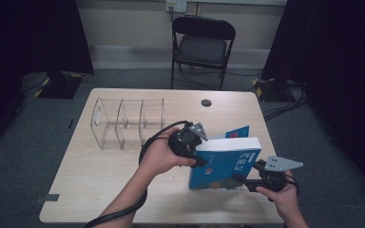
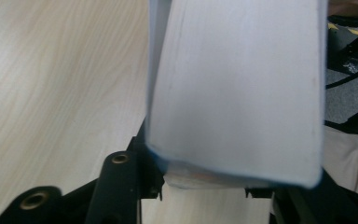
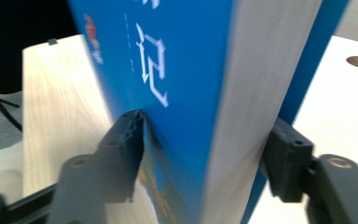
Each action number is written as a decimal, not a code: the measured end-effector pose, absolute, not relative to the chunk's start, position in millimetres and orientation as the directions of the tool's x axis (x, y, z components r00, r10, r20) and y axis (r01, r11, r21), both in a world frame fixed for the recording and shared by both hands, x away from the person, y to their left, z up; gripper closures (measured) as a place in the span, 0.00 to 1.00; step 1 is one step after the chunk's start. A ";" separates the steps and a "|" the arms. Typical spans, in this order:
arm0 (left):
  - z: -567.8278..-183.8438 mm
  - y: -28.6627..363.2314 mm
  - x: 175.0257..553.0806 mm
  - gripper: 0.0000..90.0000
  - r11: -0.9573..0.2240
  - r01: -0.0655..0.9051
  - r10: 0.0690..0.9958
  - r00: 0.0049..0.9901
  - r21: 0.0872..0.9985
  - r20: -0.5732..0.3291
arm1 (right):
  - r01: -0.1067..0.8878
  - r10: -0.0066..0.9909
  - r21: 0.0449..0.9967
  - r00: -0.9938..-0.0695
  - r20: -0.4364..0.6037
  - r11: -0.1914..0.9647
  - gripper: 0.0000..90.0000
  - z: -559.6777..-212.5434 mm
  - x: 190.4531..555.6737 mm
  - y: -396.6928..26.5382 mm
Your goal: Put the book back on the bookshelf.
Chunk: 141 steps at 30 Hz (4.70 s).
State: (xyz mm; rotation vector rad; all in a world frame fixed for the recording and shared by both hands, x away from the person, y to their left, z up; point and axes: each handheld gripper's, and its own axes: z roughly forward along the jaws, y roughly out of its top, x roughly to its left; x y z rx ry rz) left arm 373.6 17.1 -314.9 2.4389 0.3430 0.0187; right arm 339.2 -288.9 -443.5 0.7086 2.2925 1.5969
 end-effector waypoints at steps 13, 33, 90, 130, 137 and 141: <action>-316.4 18.4 367.2 0.67 -0.735 0.251 0.274 0.960 0.630 -0.063 | 0.315 0.582 0.901 -0.809 0.089 0.299 0.33 -459.6 339.1 -297.0; -310.5 -4.1 377.5 0.60 -0.731 0.288 0.299 0.950 0.619 -0.089 | 0.446 0.675 0.774 -0.737 0.034 0.449 0.25 -489.7 333.1 -313.3; -309.9 -9.7 380.1 0.67 -0.752 0.282 0.295 0.952 0.596 -0.078 | 0.454 0.688 0.741 -0.726 -0.014 0.494 0.20 -499.7 333.6 -311.6; -306.4 16.5 371.7 0.69 -0.689 0.379 0.414 0.906 0.618 -0.094 | 0.454 0.684 0.741 -0.730 -0.010 0.496 0.20 -499.4 332.5 -311.7; -314.4 27.0 368.5 0.68 -0.676 0.347 0.400 0.914 0.650 -0.072 | 0.453 0.683 0.741 -0.730 -0.010 0.496 0.20 -499.5 332.4 -311.8; -312.7 25.8 368.9 0.59 -0.657 0.327 0.390 0.918 0.679 -0.065 | 0.453 0.683 0.741 -0.730 -0.011 0.496 0.20 -499.5 332.4 -311.8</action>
